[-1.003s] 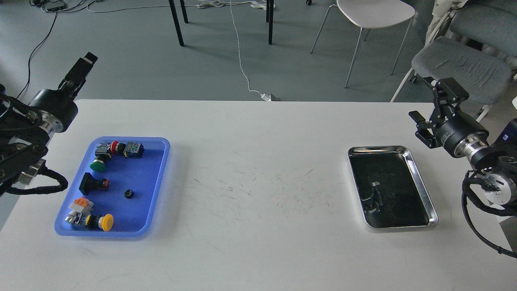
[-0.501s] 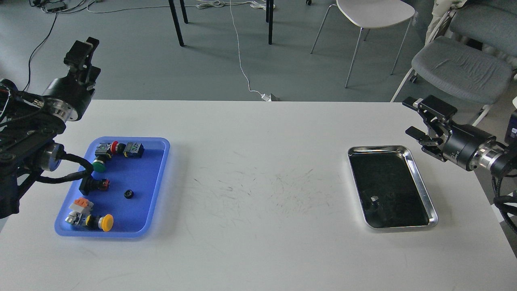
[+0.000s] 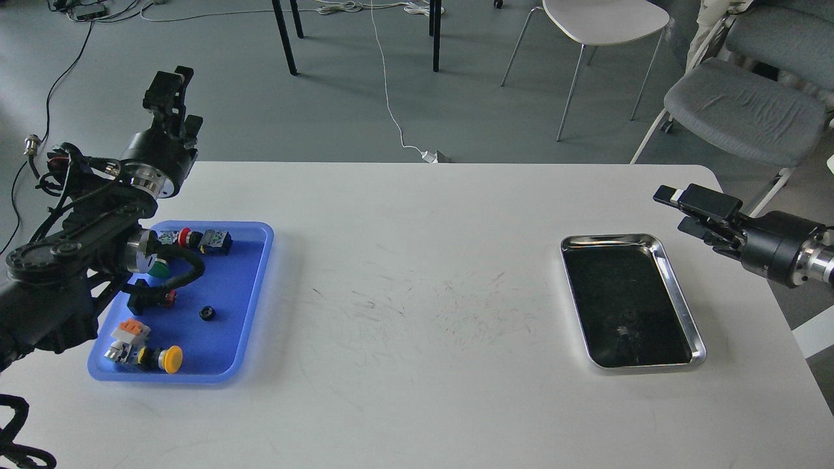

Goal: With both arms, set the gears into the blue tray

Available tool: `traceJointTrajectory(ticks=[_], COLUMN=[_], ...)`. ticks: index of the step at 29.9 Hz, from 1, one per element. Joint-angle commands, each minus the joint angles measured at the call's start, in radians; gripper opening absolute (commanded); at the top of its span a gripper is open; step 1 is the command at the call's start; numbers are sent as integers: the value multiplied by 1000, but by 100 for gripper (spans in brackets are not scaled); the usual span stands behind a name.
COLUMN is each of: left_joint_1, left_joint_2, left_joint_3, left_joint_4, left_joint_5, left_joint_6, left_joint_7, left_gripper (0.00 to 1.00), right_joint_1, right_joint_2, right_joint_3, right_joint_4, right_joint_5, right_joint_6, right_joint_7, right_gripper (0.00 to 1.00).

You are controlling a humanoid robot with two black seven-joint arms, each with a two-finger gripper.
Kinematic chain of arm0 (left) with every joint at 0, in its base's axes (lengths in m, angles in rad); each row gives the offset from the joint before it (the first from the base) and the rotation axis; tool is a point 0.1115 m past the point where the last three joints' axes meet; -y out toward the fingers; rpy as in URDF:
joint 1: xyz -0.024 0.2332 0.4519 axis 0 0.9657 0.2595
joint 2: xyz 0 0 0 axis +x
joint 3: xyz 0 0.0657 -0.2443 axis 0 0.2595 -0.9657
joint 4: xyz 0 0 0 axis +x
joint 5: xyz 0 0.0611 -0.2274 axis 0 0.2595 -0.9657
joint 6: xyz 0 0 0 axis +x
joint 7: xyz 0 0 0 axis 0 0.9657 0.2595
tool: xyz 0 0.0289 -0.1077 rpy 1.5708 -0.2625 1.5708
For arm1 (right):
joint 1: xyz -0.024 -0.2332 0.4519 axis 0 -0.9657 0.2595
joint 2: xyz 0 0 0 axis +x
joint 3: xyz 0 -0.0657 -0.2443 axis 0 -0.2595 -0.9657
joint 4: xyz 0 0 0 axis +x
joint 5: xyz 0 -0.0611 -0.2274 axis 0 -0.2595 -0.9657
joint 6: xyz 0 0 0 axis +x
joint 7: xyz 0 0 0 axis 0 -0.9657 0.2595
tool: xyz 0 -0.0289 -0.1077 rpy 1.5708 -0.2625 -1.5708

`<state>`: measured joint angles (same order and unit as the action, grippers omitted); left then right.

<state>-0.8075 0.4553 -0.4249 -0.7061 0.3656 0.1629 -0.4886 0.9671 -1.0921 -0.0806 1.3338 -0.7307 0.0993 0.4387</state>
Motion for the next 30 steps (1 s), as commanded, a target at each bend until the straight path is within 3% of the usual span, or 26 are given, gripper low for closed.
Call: traceJointTrajectory(ticks=[1, 6, 9, 12, 14, 21, 30], left_joint_1=[-1, -2, -9, -21, -32, -44, -44], left_joint_2=[-9, -6, 5, 32, 45, 49, 52], left_joint_3=[-5, -15, -2, -3, -5, -5, -2], left_joint_4=[23, 31, 36, 39, 66, 128, 168], left_joint_5=[-2, -88, -129, -142, -143, -143, -140], left_joint_6=[-17, -210, -263, -371, -419, -529, -530], left_joint_7=[0, 0, 4, 149, 194, 206, 197], left_gripper=[98, 98, 98, 98, 98, 99, 99], right_joint_1=[4, 7, 21, 36, 44, 61, 77], right_joint_2=[-15, -25, -23, -23, -25, -22, -20], right_joint_3=[-2, -1, -1, -1, 2, 19, 10], right_joint_4=[18, 35, 21, 12, 4, 4, 1], right_joint_5=[-4, -3, -27, -93, -89, -87, -130], right_joint_6=[0, 19, 68, 77, 82, 99, 134], right_joint_7=[-6, -5, 2, 5, 8, 14, 25], right_gripper=[99, 99, 99, 99, 99, 99, 99])
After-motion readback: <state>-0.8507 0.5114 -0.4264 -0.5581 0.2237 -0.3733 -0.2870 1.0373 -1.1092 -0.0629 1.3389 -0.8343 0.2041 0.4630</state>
